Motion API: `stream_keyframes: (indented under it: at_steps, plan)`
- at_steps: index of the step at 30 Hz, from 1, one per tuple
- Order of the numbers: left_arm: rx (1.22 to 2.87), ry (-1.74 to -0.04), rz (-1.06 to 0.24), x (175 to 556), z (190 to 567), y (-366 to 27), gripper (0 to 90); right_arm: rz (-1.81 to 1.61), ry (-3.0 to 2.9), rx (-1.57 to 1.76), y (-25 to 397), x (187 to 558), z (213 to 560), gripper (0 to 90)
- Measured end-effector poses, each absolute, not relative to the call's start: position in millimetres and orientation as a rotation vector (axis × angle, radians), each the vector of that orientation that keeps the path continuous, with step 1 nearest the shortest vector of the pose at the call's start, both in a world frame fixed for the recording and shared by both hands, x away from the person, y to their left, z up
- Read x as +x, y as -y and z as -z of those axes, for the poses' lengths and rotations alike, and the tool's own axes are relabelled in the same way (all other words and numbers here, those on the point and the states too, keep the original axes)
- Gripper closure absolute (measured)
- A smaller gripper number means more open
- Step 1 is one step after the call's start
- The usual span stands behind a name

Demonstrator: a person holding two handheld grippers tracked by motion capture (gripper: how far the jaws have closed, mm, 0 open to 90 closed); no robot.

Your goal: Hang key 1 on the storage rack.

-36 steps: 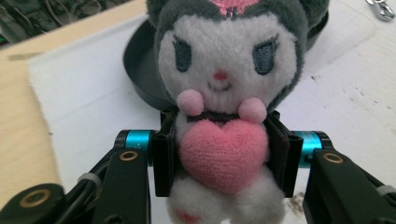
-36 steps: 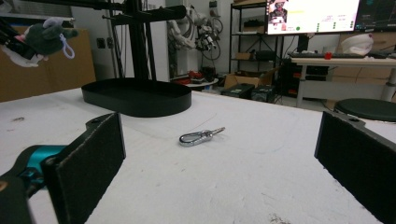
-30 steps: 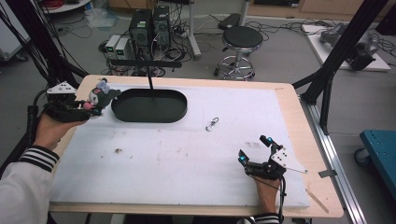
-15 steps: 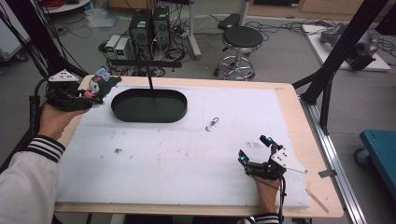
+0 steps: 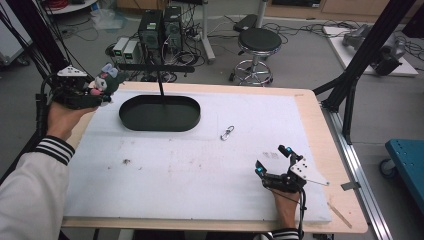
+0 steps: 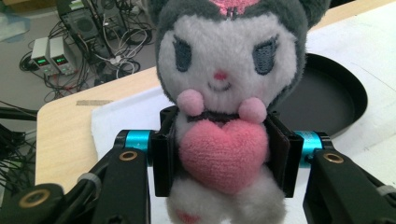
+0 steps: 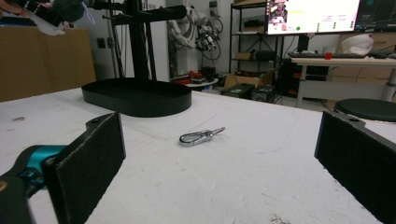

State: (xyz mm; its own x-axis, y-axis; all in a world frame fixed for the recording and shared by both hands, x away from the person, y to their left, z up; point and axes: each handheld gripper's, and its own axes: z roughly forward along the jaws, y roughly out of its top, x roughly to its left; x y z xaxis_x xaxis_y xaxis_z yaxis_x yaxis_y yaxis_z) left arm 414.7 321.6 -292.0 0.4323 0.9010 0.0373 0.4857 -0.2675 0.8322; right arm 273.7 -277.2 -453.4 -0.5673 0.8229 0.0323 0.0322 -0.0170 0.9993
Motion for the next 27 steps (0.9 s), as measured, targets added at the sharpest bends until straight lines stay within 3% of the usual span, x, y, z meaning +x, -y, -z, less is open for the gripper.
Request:
stream_keyframes:
  at_steps: [27]
  plan:
    - [1.874, -1.238, -0.674, 442.3, 290.7, -314.8, 53.7, -1.65, -1.648, 0.896, 277.8, 274.1, 453.4, 1.1]
